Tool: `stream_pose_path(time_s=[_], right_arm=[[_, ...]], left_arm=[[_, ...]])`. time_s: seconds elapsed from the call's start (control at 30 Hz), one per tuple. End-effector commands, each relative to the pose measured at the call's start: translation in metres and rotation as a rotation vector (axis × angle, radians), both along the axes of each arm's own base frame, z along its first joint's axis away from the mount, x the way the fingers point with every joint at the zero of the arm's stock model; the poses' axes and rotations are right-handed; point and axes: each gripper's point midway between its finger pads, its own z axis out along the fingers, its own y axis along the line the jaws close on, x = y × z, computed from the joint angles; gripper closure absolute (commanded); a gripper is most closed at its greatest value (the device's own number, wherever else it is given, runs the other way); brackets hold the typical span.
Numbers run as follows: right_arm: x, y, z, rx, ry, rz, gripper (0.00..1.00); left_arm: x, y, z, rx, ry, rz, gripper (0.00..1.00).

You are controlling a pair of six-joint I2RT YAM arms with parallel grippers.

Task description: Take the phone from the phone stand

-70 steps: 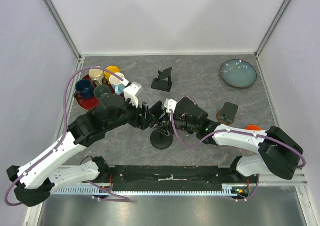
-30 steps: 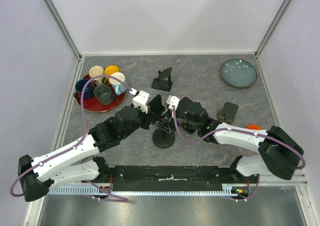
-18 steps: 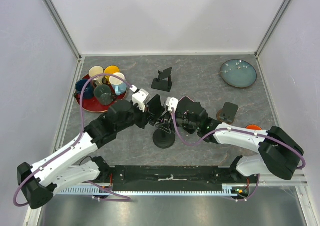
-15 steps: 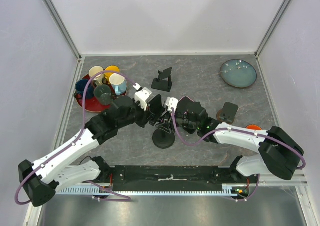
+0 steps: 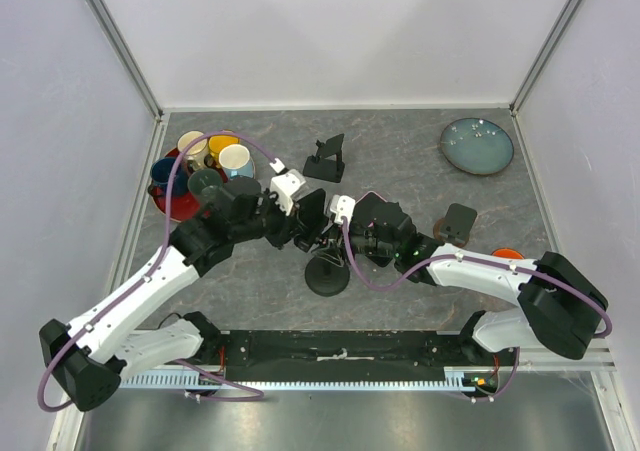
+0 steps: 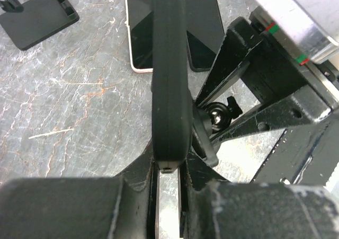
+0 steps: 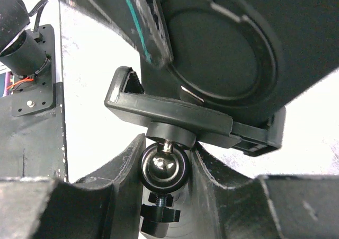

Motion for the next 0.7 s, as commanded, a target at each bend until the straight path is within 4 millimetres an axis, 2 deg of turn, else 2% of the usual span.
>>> stream_pose_path(time_s=[0.0,0.13,0.3,0.43,0.57,0.63,0.67], right_arm=[[-0.037,0.003,-0.021,-0.059,0.039,0.167,1.0],[-0.037,0.002,-0.02,-0.058,0.039,0.165,1.0],[-0.032,0.0,-0.019,-0.053,0.029,0.126,1.0],[-0.02,-0.005,-0.019,-0.055,0.021,0.037,1.0],[-0.006,-0.014,-0.022,-0.055,0.034,-0.06,1.0],[0.0,-0.016,-0.021,-0.051,0.029,-0.094,1.0],[0.003,-0.018,-0.021,-0.054,0.025,-0.114,1.0]], left_arm=[[0.024,0.003,0.056,-0.143,-0.174,0.006,0.98],[0.032,0.014,0.053,-0.157,-0.166,0.052,0.98],[0.031,0.019,0.043,-0.146,-0.133,0.084,0.98],[0.018,0.028,0.041,-0.138,-0.125,0.087,0.98],[-0.002,0.043,0.052,-0.165,-0.108,0.124,0.98],[-0.011,0.051,0.065,-0.185,-0.127,0.146,0.98],[-0.015,0.055,0.063,-0.175,-0.111,0.155,0.98]])
